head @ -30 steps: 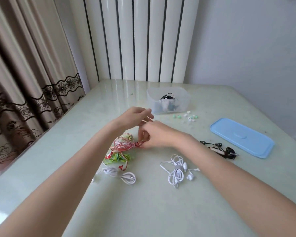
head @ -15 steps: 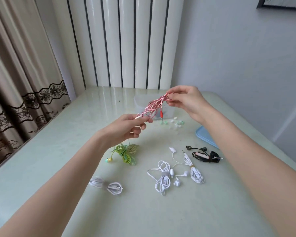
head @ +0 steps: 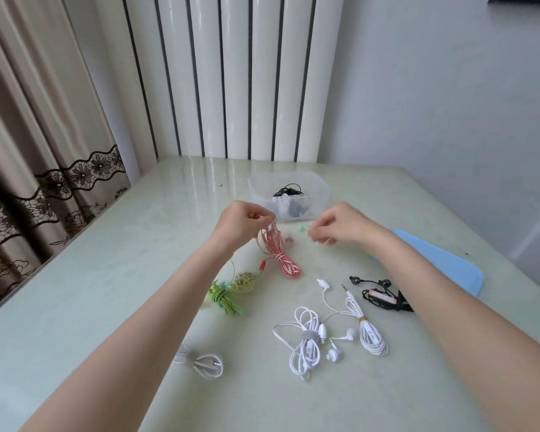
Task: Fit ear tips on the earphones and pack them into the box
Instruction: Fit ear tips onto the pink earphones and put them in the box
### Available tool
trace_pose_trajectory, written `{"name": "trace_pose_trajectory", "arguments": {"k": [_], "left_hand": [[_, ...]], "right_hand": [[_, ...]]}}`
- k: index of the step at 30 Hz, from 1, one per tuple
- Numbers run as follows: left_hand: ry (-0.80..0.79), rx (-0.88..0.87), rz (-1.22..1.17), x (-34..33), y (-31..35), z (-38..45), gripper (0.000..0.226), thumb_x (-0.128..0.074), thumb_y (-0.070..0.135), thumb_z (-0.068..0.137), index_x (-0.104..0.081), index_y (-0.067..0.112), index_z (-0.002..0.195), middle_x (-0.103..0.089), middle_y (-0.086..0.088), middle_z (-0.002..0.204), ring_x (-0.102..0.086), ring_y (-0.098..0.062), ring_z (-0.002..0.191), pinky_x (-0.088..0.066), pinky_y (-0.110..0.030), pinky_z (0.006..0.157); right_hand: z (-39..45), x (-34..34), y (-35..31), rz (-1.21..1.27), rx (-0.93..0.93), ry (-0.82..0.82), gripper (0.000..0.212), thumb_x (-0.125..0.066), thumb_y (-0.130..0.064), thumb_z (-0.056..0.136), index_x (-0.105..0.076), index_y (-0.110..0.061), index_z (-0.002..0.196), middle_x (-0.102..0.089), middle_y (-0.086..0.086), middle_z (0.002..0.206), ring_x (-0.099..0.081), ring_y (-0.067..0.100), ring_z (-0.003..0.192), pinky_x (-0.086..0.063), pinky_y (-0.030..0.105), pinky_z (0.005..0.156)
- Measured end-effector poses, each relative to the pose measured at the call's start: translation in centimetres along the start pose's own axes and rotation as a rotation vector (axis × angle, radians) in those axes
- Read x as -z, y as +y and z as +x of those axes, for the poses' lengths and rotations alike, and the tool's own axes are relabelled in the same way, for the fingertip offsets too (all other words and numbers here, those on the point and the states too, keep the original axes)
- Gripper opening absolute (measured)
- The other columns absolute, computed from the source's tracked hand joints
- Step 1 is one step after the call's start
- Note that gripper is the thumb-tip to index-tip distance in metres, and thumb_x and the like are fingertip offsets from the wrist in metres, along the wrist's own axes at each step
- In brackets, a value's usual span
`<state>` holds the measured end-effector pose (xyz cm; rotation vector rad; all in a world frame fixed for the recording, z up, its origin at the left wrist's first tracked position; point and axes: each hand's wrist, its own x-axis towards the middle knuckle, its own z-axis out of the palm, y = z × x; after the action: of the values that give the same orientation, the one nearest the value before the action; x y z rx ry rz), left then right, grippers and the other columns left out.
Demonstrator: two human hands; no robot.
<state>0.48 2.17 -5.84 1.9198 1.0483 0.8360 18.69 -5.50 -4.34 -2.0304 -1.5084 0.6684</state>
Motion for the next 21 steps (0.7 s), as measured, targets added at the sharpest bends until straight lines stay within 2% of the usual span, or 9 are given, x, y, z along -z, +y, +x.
{"name": "trace_pose_trajectory", "arguments": {"k": [2,3,5,7,9,12,16,19,21], "left_hand": [[-0.035,-0.006,0.04,-0.7,-0.3,0.6,0.012,-0.063,0.01,0.083,-0.071,0.017,0.088,-0.051,0.005,0.058,-0.045,-0.001,0.041,-0.039,-0.017,0.054],[-0.038,-0.009,0.041,-1.0,-0.4,0.8,0.013,-0.063,0.01,0.083,-0.071,0.017,0.09,-0.051,0.005,0.06,-0.046,-0.002,0.044,-0.038,-0.013,0.051],[-0.033,-0.015,0.035,-1.7,-0.6,1.3,0.015,-0.064,0.01,0.082,-0.07,0.014,0.095,-0.053,0.005,0.064,-0.048,-0.008,0.054,-0.035,-0.007,0.048],[-0.024,-0.022,0.048,-2.4,-0.8,1.7,0.019,-0.064,0.009,0.081,-0.069,0.012,0.098,-0.057,0.001,0.071,-0.051,-0.012,0.061,-0.037,-0.008,0.055],[-0.005,-0.015,0.031,-3.2,-1.0,2.1,0.021,-0.063,0.008,0.08,-0.067,0.01,0.1,-0.059,-0.002,0.074,-0.055,-0.015,0.065,-0.045,-0.015,0.065],[0.007,0.016,-0.064,-3.6,-1.6,2.6,0.015,-0.062,0.006,0.08,-0.067,0.01,0.094,-0.063,-0.006,0.077,-0.061,-0.02,0.072,-0.052,-0.033,0.083],[-0.016,0.048,-0.171,-3.1,-2.6,2.8,0.015,-0.063,0.007,0.083,-0.067,0.02,0.088,-0.066,-0.002,0.078,-0.063,-0.016,0.072,-0.05,-0.032,0.087],[-0.024,0.064,-0.243,-3.0,-2.9,3.0,0.016,-0.064,0.009,0.083,-0.068,0.022,0.091,-0.066,0.0,0.078,-0.063,-0.012,0.069,-0.05,-0.03,0.086],[-0.041,0.057,-0.261,-3.1,-3.1,3.3,0.019,-0.064,0.008,0.083,-0.067,0.015,0.101,-0.064,0.001,0.076,-0.06,-0.007,0.062,-0.051,-0.028,0.082]], "right_hand": [[1.7,0.4,0.5,-0.158,0.003,0.247,0.015,-0.058,-0.003,0.08,-0.072,-0.002,0.085,-0.072,0.016,0.09,-0.064,0.027,0.086,-0.05,0.032,0.081],[2.5,0.5,0.7,-0.202,0.009,0.298,0.017,-0.056,-0.001,0.08,-0.072,-0.003,0.085,-0.072,0.014,0.094,-0.063,0.028,0.092,-0.049,0.032,0.084],[4.1,0.2,1.5,-0.223,0.007,0.289,0.02,-0.054,0.001,0.08,-0.072,-0.005,0.086,-0.071,0.013,0.097,-0.063,0.028,0.095,-0.049,0.03,0.085],[5.0,-0.1,2.3,-0.244,-0.011,0.275,0.019,-0.057,0.001,0.079,-0.071,-0.006,0.088,-0.069,0.014,0.098,-0.063,0.028,0.093,-0.048,0.027,0.08],[5.8,-0.2,3.0,-0.267,-0.03,0.278,0.017,-0.062,-0.001,0.077,-0.071,-0.007,0.089,-0.069,0.015,0.097,-0.064,0.028,0.092,-0.046,0.025,0.078],[7.2,-0.4,3.7,-0.301,-0.04,0.276,0.017,-0.063,-0.001,0.075,-0.072,-0.008,0.086,-0.07,0.014,0.096,-0.064,0.028,0.093,-0.045,0.024,0.079],[8.2,-0.9,3.8,-0.3,-0.031,0.284,0.019,-0.057,0.004,0.075,-0.073,-0.004,0.079,-0.072,0.015,0.089,-0.065,0.028,0.091,-0.047,0.026,0.077],[7.5,-1.0,2.8,-0.1,0.02,0.416,0.013,-0.062,0.001,0.076,-0.073,-0.007,0.077,-0.07,0.007,0.077,-0.064,0.014,0.073,-0.046,0.018,0.069],[6.4,-1.8,1.3,0.322,0.052,0.392,0.013,-0.067,0.001,0.075,-0.069,-0.012,0.073,-0.064,0.0,0.067,-0.057,-0.002,0.052,-0.043,0.007,0.055]]}}
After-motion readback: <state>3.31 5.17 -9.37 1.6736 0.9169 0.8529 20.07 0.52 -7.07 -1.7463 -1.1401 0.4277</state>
